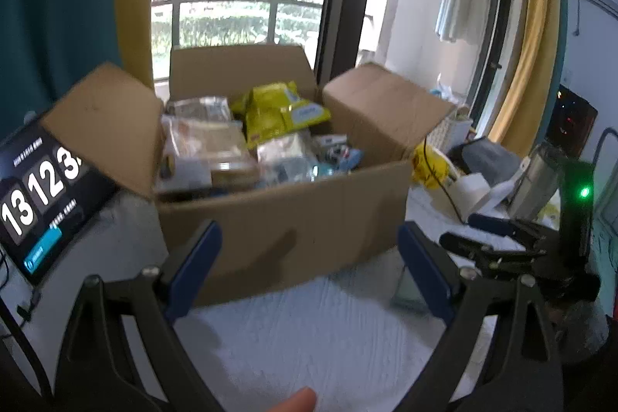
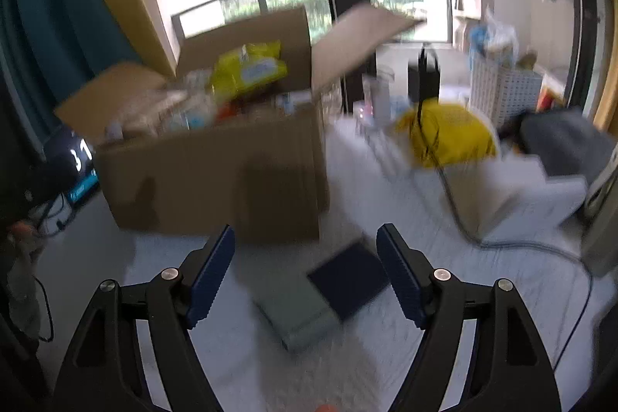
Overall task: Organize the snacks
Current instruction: 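Move the open right gripper down to the navy-and-green package, then close the right gripper around the navy-and-green package and lift it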
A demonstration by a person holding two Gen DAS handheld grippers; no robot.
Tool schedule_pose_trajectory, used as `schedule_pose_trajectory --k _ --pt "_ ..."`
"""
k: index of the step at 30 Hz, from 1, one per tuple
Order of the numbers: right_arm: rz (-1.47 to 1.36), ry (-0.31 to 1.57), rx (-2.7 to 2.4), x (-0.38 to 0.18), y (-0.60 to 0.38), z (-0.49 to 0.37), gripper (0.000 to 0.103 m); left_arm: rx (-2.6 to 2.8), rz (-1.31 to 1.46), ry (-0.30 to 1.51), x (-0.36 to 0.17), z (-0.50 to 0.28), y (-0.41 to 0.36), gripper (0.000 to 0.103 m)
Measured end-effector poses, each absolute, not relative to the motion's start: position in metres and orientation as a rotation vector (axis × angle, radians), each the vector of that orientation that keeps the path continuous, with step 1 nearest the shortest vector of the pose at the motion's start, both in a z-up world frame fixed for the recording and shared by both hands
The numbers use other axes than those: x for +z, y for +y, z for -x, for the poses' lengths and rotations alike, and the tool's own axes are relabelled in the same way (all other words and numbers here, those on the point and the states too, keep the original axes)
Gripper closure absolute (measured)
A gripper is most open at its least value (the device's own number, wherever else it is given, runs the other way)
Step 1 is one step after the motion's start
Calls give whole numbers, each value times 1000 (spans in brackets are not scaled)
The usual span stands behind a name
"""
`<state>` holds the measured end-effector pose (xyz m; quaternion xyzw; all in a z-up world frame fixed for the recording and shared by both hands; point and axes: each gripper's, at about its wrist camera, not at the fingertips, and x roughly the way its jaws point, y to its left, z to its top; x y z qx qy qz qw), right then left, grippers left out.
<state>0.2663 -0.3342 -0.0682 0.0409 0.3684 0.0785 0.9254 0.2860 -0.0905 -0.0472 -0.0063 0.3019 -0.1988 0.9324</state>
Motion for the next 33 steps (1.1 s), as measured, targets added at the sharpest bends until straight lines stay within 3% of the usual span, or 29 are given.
schedule_pose_trajectory --k 10,25,30,33 --pt "-168 928 146 -130 -342 -276 24 -397 22 720 -84 -285 -89 10" --pt "-75 940 96 -144 -327 -294 24 -364 47 769 -100 -293 -81 10" --pt "-72 945 93 -142 -332 -283 38 -380 34 761 -96 -284 -87 10" --pt "-64 950 80 -140 -338 -274 41 -389 29 754 -93 -277 -89 10"
